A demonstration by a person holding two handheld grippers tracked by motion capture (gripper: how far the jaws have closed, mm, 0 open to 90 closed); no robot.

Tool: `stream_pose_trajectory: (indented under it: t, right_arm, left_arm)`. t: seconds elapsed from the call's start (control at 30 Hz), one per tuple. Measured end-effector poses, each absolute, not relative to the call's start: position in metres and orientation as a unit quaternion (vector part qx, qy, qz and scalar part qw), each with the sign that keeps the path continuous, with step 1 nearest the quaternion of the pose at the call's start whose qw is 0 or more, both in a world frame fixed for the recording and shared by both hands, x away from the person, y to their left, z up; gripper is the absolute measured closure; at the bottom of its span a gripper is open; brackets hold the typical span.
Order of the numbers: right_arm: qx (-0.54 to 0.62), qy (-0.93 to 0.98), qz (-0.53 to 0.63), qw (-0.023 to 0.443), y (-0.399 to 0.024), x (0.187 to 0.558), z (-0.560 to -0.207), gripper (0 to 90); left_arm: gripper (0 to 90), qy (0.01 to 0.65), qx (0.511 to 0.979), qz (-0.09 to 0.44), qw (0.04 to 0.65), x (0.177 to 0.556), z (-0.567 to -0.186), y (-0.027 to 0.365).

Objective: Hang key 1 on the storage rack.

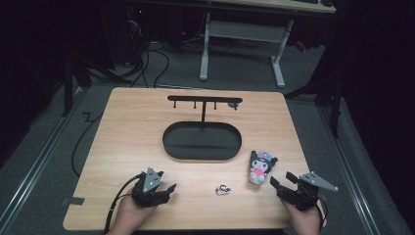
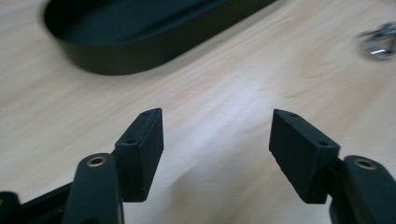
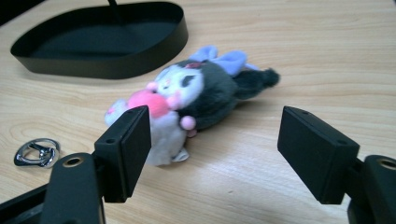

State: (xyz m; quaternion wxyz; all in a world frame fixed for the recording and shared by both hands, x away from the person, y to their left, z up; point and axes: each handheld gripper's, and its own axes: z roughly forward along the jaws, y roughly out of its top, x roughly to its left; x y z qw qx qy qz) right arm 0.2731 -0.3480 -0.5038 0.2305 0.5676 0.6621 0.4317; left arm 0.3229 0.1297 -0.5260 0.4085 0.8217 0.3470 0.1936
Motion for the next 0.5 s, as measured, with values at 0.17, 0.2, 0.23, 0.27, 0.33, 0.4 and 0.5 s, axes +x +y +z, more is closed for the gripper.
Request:
stream_pose_trajectory:
  t: [0.17, 0.2, 0.23, 0.27, 0.33, 0.4, 0.5]
  right_arm:
    - [0.570, 0.666, 0.418, 0.239, -0.341, 0.276, -0.505, 27.6]
    - [0.569, 0.667, 0.415, 0.241, -0.339, 0.276, -0.505, 28.7]
    - [0.567, 0.669, 0.414, 0.243, -0.339, 0.276, -0.505, 29.2]
    - [0.557, 0.676, 0.410, 0.254, -0.338, 0.275, -0.503, 29.0]
    - [0.554, 0.677, 0.408, 0.262, -0.337, 0.275, -0.500, 29.0]
    - [0.542, 0.679, 0.417, 0.266, -0.335, 0.274, -0.496, 33.1]
    - [0.521, 0.690, 0.425, 0.268, -0.328, 0.272, -0.492, 41.7]
  left_arm:
    - [36.1, 0.350, 0.821, 0.184, 0.412, 0.326, -0.528, 0.129]
    - [36.1, 0.349, 0.821, 0.184, 0.413, 0.325, -0.528, 0.128]
    - [35.7, 0.348, 0.820, 0.182, 0.416, 0.325, -0.527, 0.128]
    - [35.8, 0.348, 0.819, 0.176, 0.421, 0.324, -0.526, 0.129]
    - [36.0, 0.347, 0.818, 0.174, 0.425, 0.323, -0.525, 0.128]
    - [35.9, 0.347, 0.816, 0.167, 0.431, 0.323, -0.524, 0.127]
    - [36.3, 0.348, 0.817, 0.158, 0.431, 0.324, -0.524, 0.125]
